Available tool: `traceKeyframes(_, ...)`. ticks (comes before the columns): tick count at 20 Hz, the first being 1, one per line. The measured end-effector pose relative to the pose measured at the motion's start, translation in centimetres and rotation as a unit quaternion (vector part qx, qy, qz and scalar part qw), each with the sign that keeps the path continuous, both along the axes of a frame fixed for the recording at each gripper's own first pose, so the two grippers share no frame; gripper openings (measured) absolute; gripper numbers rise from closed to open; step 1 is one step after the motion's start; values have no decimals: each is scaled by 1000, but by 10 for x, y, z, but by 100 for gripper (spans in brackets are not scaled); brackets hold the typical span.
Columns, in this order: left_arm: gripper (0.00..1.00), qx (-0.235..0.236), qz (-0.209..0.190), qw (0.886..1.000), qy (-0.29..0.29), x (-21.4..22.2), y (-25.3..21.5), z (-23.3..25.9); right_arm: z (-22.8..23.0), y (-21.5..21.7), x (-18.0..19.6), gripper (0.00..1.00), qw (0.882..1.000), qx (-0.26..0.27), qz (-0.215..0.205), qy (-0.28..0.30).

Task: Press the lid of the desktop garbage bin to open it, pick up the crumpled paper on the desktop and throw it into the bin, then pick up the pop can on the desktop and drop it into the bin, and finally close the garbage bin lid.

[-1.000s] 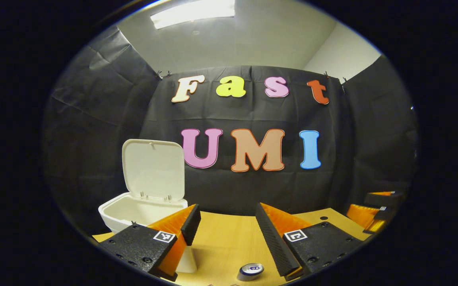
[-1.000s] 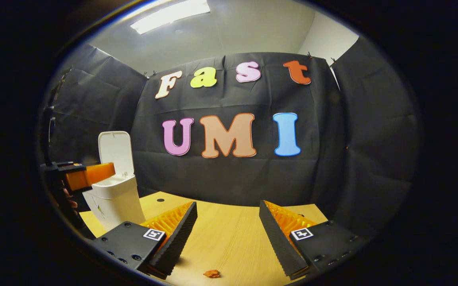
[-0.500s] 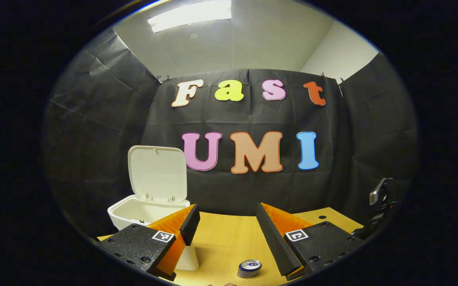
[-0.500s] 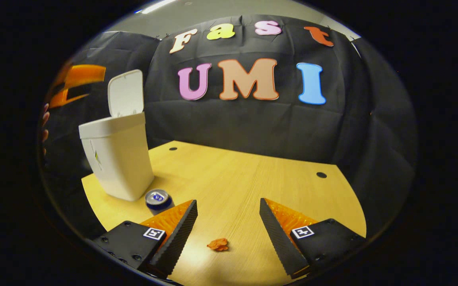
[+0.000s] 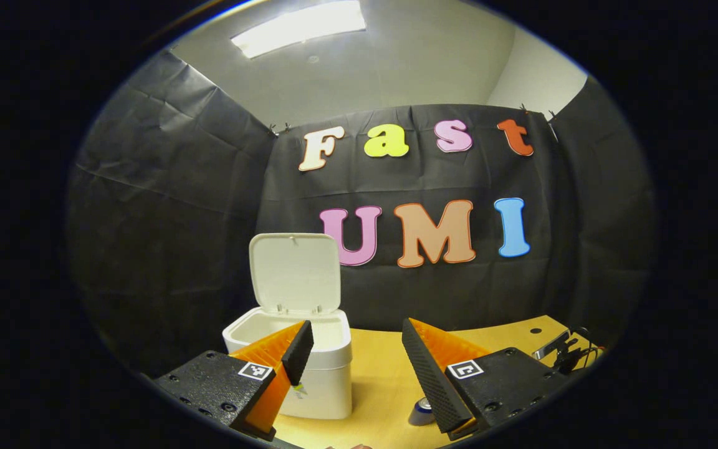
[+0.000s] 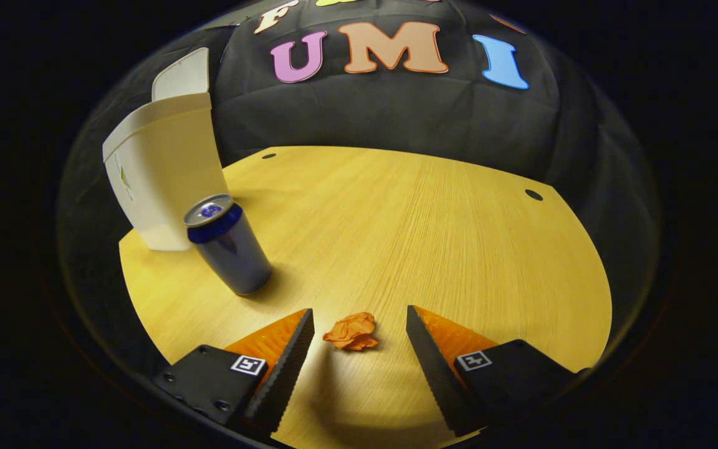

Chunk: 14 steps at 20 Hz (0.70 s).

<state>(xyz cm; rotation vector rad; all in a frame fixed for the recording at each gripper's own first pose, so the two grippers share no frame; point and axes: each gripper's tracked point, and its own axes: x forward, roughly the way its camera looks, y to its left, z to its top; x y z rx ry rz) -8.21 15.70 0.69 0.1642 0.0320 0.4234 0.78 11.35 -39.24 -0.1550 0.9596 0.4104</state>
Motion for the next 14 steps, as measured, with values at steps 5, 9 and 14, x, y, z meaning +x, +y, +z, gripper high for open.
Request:
traceKeyframes(5,86,7,19,1000,6,-12,11,1,-21,-5,-4,49,999,-29,13,20)
traceKeyframes(9,86,5,22,1000,7,-16,13,1,-17,0,-3,6,999,-18,13,26)
traceKeyframes(14,86,3,28,1000,2,-20,20,6,40,19,20,4,999,26,16,-35)
